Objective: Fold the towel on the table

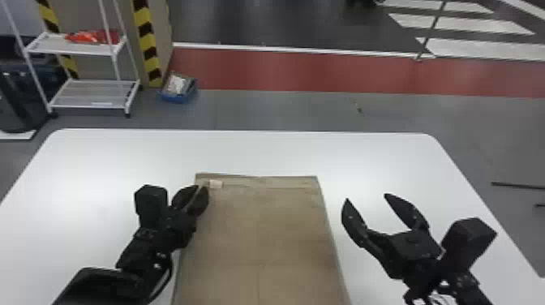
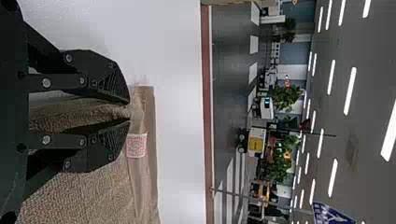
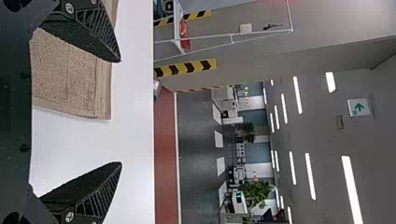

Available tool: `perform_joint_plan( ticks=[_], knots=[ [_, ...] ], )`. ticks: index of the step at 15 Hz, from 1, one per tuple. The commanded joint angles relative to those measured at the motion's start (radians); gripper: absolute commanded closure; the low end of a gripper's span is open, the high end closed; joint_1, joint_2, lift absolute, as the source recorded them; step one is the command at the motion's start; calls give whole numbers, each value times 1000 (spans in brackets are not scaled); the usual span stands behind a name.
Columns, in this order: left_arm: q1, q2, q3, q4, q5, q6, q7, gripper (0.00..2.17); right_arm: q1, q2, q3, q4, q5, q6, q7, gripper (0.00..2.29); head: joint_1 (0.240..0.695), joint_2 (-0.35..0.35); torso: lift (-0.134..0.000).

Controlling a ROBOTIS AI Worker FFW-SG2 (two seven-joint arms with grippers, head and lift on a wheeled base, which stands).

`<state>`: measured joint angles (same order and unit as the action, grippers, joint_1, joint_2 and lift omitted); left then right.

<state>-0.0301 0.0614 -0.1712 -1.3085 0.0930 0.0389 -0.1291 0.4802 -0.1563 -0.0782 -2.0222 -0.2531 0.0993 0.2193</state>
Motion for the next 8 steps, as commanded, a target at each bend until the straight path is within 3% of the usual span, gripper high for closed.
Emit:
perform_joint_plan(
  ticks=[1, 5, 8],
  knots=[
    [6, 1, 7, -3, -1, -3, 6, 1268, 0, 1, 2, 0, 0, 1, 0, 97, 695, -114, -109],
    [29, 5, 58, -26, 1, -6, 14, 1268, 0, 0, 2, -1, 0, 1, 0, 97, 695, -99, -109],
    [98, 11, 96, -135, 1, 0, 14, 1268, 0, 0, 6, -3, -2, -8, 0, 97, 695, -67, -109]
  ],
)
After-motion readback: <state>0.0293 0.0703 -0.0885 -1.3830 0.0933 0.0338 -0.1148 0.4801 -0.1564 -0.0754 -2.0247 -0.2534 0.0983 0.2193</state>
